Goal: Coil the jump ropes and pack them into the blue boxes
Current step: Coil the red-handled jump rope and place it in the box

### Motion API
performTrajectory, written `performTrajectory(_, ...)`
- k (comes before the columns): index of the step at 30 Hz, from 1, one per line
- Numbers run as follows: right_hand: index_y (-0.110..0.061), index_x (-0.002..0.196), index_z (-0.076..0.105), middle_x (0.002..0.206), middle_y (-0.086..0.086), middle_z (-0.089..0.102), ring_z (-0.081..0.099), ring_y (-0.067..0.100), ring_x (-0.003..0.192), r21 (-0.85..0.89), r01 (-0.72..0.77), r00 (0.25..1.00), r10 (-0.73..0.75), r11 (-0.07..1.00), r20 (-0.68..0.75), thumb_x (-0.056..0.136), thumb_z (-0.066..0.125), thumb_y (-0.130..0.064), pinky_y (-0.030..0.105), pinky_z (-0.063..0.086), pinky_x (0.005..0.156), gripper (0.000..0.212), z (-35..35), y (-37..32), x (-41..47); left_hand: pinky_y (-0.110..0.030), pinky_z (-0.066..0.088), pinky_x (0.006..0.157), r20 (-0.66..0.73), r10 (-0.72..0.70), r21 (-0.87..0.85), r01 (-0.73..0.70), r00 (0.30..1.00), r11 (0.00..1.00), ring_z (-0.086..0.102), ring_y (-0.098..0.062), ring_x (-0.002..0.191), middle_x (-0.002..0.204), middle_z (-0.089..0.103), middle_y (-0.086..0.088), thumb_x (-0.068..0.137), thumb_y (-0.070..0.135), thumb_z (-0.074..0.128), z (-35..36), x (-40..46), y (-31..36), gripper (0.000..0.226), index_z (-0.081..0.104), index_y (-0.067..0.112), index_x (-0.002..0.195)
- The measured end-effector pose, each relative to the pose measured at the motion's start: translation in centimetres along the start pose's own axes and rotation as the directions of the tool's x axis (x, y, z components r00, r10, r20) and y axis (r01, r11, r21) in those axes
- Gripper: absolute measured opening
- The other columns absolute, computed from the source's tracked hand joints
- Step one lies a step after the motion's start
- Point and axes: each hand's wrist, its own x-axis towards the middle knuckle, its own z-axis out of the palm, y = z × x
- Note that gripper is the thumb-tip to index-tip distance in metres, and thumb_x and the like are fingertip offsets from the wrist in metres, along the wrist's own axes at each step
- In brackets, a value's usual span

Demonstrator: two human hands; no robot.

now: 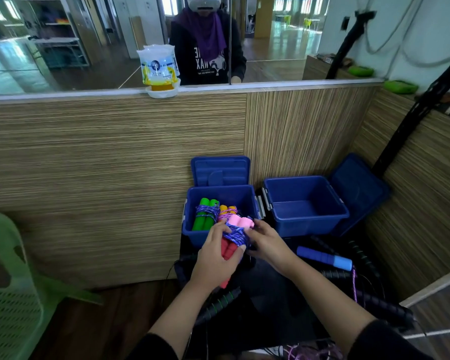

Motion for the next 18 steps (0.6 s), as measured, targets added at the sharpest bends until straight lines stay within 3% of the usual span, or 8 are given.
performTrajectory(2,-0.026,0.113,0.057,0.105,-0.005,0.064,0.062,0.009,0.085,-0.009,0.028,0.999,-0.028,1.000,-0.030,0.094,0.053,-0.011,0.032,0.053,0.077,0.025,0.7,0.6,0.4,-0.014,0.034,0.089,-0.006,-0.045,-0.001,0.045,0.999,0.999,0.043,0.001,0.120,0.137,0.043,0.012,0.078,0.034,0.075,0.6,0.6,-0.2,0.047,0.047,0.027,0.115)
performTrajectory(4,-0.024,0.130,0.050,0.120,-0.002,0.062,0.064,0.014,0.099,-0.073,0.037,0.993,-0.045,0.997,-0.112,0.088,0.061,-0.017,0.039,0.054,0.088,0.044,1.0,1.1,1.3,-0.003,0.028,0.092,0.002,-0.074,-0.024,0.074,0.997,0.997,0.042,-0.007,0.126,0.138,0.043,0.003,0.078,0.025,0.076,1.2,1.4,-0.4,0.051,0.049,0.020,0.121)
performTrajectory(6,-0.024,0.132,0.049,0.122,0.000,0.063,0.063,0.019,0.106,-0.110,0.036,0.982,-0.056,0.993,-0.182,0.080,0.067,-0.027,0.047,0.050,0.096,0.056,1.0,1.3,2.6,0.003,0.021,0.095,0.025,-0.098,-0.049,0.099,0.995,0.994,0.039,-0.013,0.132,0.142,0.039,-0.002,0.080,0.015,0.072,1.8,2.3,-0.7,0.051,0.051,0.017,0.126)
performTrajectory(8,-0.025,0.125,0.055,0.111,-0.001,0.068,0.065,0.018,0.102,-0.161,0.046,0.977,-0.078,0.986,-0.199,0.072,0.070,-0.035,0.046,0.049,0.096,0.056,0.8,1.2,4.4,-0.002,0.019,0.098,0.057,-0.136,-0.056,0.139,0.989,0.989,0.035,-0.015,0.135,0.146,0.033,-0.004,0.083,0.010,0.067,2.1,3.8,-1.0,0.052,0.050,0.016,0.131)
performTrajectory(12,-0.018,0.117,0.058,0.111,0.008,0.068,0.062,0.020,0.099,-0.241,0.101,0.980,-0.138,0.965,-0.142,0.077,0.069,-0.007,0.044,0.049,0.097,0.042,0.0,0.6,8.5,0.005,0.012,0.098,0.059,-0.185,-0.047,0.188,0.981,0.981,0.033,-0.008,0.131,0.147,0.034,-0.008,0.085,0.024,0.059,2.5,7.2,-2.1,0.049,0.051,0.011,0.132)
performTrajectory(14,-0.013,0.117,0.059,0.109,0.008,0.068,0.061,0.015,0.093,-0.285,0.118,0.979,-0.159,0.951,-0.126,0.077,0.067,0.000,0.032,0.051,0.091,0.043,-0.5,0.3,10.8,-0.002,0.014,0.106,0.059,-0.196,-0.042,0.198,0.979,0.979,0.034,-0.012,0.135,0.146,0.038,-0.008,0.082,0.037,0.050,2.9,8.8,-3.1,0.056,0.051,0.011,0.132)
performTrajectory(16,-0.013,0.113,0.058,0.100,0.001,0.066,0.058,0.008,0.084,-0.323,0.130,0.979,-0.172,0.938,-0.105,0.080,0.060,0.010,0.011,0.048,0.076,0.040,-0.7,-0.3,12.8,-0.020,0.024,0.114,0.064,-0.223,-0.052,0.226,0.973,0.973,0.038,-0.015,0.135,0.144,0.040,0.000,0.088,0.033,0.049,3.1,10.3,-4.0,0.049,0.050,0.016,0.133)
performTrajectory(18,-0.016,0.111,0.057,0.096,-0.001,0.064,0.057,0.007,0.082,-0.346,0.125,0.979,-0.172,0.930,-0.108,0.082,0.057,0.010,0.005,0.044,0.069,0.039,-0.9,-0.4,15.0,-0.027,0.034,0.111,0.033,-0.247,-0.058,0.248,0.969,0.967,0.046,-0.013,0.128,0.139,0.047,0.005,0.096,0.024,0.051,3.1,11.6,-5.3,0.036,0.052,0.021,0.132)
